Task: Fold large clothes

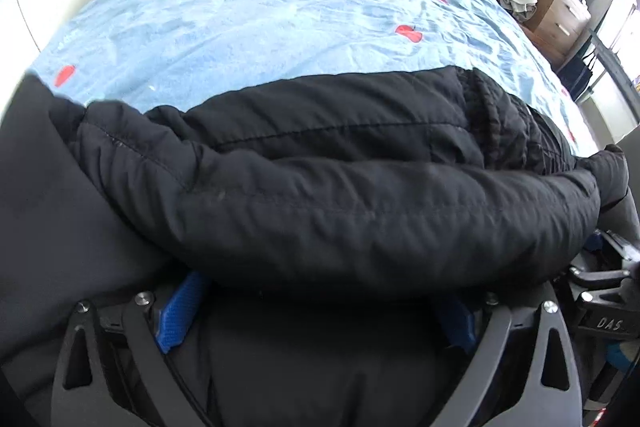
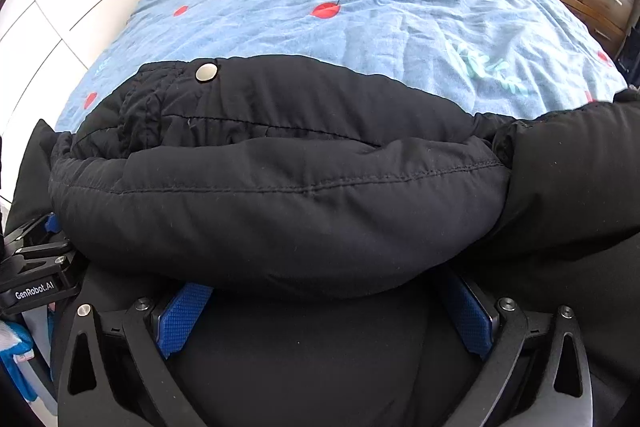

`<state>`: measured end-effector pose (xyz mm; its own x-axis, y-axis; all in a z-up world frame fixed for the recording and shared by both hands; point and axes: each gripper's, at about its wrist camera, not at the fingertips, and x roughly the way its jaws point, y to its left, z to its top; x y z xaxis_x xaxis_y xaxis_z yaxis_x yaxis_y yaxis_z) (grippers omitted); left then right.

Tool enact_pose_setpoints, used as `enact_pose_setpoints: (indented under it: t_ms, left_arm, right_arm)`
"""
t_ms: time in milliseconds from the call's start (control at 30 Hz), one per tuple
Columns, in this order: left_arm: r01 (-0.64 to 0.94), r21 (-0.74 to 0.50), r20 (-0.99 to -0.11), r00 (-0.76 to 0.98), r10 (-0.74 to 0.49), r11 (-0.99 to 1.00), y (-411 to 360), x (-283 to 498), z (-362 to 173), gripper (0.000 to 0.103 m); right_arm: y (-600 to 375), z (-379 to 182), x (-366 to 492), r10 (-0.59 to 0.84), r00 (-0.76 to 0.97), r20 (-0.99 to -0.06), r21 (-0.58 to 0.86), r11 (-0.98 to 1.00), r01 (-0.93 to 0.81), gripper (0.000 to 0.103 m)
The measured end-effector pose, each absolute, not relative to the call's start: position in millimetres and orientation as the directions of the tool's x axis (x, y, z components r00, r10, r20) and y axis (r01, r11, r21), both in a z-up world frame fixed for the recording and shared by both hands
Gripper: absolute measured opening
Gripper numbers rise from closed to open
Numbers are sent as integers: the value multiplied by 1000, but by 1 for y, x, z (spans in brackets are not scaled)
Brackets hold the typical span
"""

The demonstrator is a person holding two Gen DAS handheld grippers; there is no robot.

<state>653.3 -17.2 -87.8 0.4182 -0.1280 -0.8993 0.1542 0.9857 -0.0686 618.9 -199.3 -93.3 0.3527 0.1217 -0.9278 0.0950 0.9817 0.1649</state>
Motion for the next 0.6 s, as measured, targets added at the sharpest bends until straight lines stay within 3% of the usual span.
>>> enact_pose_setpoints:
  t_ms: [233,433,600]
  left_arm:
    - [93,-114,-898,417,-142,989,-5,668,-58,100]
    - [91,-111,-913,384,-137,990,3,688,-57,100]
    - [3,-115,-894,436,-105,993,31,701,-26,100]
  right_arm:
    - [-229,-63,625,116,366,-923,173,977,127,102]
    - [-297,-70,614,13,326,-945,104,958,266,102]
    - [-346,-69,592,-76,279,-957,40,921,388,102]
